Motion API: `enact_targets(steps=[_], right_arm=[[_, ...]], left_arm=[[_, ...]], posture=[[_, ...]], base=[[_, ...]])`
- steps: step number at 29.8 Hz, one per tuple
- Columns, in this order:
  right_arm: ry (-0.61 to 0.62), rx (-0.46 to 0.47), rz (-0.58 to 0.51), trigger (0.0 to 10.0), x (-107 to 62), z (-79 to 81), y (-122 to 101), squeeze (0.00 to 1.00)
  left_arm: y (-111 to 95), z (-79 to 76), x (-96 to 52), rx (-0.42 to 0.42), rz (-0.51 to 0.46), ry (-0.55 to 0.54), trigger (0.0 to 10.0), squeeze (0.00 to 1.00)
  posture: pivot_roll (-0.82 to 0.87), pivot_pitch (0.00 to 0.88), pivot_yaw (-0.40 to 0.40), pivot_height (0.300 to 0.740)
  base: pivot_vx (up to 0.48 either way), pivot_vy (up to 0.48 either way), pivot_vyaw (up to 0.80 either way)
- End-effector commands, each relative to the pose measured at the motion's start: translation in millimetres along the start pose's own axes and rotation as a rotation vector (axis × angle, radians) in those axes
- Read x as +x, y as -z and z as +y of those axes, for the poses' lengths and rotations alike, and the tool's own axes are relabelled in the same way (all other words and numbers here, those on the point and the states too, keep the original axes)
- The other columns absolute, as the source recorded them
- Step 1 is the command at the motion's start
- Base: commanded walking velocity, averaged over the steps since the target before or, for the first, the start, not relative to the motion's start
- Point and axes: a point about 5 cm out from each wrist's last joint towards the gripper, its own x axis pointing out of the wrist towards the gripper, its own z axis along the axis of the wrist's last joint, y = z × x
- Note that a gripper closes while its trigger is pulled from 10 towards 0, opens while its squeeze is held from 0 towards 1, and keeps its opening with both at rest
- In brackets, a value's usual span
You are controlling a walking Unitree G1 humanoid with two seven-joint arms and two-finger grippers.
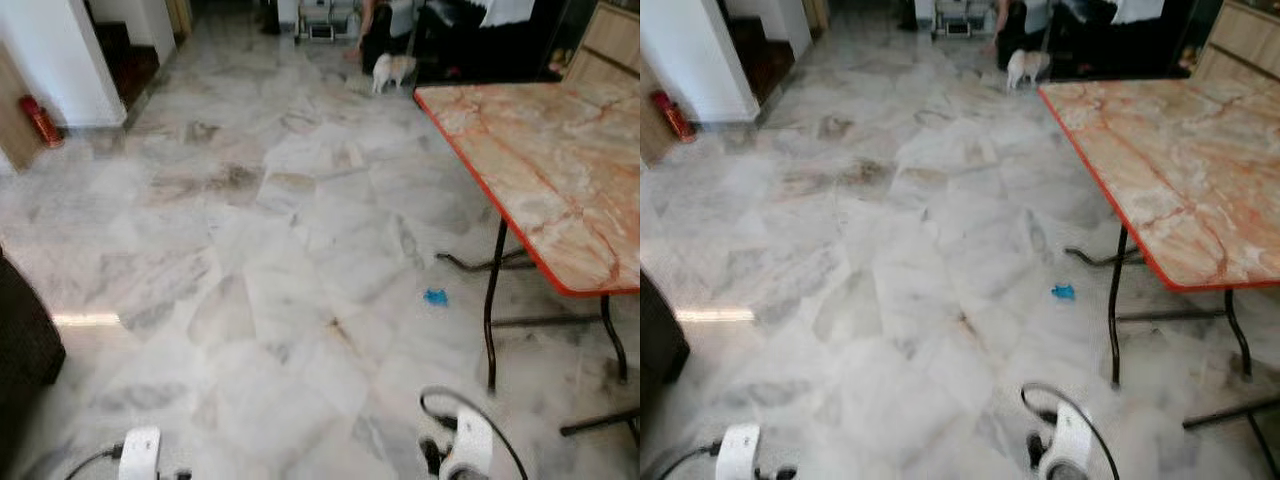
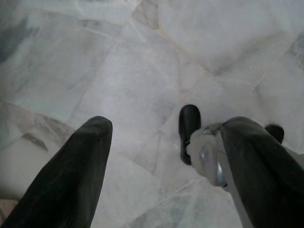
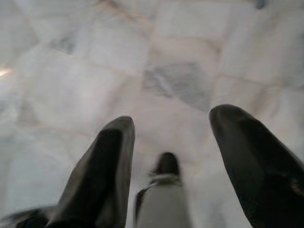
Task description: Move the pillow to the sofa from floor
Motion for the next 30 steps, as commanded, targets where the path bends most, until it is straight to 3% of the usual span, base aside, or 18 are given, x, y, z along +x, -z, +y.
enact_targets(steps=[1,11,19,30], right_arm=[[0.018,0.002,-0.002,10.0,-0.6,-6.5,-0.8,0.0],[0.015,-0.002,-0.005,10.0,-0.5,-6.4,-1.6,0.0],[-0.002,-0.021,-0.007,10.0,-0.3,-5.6,-2.7,0.0],[-0.011,-0.02,-0.011,10.0,-0.2,-4.7,-3.2,0.0]], left_arm=[[3.3,-2.3,0.0,0.015,0.015,0.007,10.0,0.0],[3.1,-2.4,0.1,0.012,0.013,0.004,10.0,0.0],[2.7,-1.3,0.0,0.02,0.013,-0.01,10.0,0.0],[2.6,-0.9,0.1,0.025,0.015,-0.015,10.0,0.0]], posture=[[-0.06,0.0,-0.017,0.74],[-0.06,0.0,-0.019,0.74],[-0.06,0.0,-0.02,0.74],[-0.06,0.0,-0.02,0.74]], base=[[-0.326,0.0,0.0],[-0.323,0.0,0.0],[0.0,0.0,0.0],[0.0,0.0,0.75]])
